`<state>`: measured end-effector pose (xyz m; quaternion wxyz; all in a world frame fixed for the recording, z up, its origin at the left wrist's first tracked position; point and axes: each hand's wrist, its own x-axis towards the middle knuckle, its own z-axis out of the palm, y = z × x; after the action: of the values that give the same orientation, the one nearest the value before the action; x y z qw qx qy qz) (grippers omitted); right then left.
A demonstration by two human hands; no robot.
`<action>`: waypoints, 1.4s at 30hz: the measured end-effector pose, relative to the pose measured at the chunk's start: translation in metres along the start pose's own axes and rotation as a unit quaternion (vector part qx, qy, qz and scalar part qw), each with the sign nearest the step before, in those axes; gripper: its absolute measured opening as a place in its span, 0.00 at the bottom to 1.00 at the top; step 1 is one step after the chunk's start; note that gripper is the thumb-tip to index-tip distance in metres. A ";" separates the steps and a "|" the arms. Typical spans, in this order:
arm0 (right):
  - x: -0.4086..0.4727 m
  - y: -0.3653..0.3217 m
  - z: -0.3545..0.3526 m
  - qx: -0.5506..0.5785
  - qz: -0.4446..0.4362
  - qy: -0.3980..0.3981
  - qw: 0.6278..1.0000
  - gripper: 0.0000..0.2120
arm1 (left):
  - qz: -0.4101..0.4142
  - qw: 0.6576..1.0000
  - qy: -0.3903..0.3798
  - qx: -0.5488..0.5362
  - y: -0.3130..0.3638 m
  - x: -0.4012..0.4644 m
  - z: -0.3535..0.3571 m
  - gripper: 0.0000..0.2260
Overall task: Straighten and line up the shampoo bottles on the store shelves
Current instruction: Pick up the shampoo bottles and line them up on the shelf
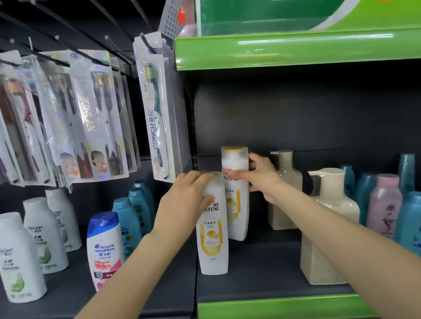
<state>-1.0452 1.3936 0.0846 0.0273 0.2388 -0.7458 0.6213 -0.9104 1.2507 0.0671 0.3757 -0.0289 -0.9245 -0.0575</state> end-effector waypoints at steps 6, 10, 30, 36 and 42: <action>0.037 0.018 0.027 0.034 0.009 -0.048 0.998 0.23 | 0.035 0.997 0.058 -0.019 -0.012 -0.002 0.013 0.23; 0.056 0.038 0.037 0.059 0.024 -0.083 0.995 0.23 | 0.033 0.997 0.069 -0.029 -0.018 -0.001 0.019 0.22; 0.072 0.042 0.048 -0.016 -0.101 -0.084 0.991 0.26 | 0.028 0.997 0.079 0.001 -0.016 -0.003 0.022 0.24; 0.071 0.041 0.052 -0.006 -0.111 -0.094 0.989 0.26 | 0.018 0.997 0.074 -0.003 -0.015 -0.002 0.022 0.24; 0.060 0.030 0.041 -0.055 -0.083 -0.081 0.992 0.32 | 0.013 0.997 0.073 -0.001 -0.011 -0.004 0.019 0.24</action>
<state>-1.0998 1.3387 0.0684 0.0313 0.3481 -0.7559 0.5536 -0.9216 1.2426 0.0496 0.4426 -0.0367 -0.8942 -0.0557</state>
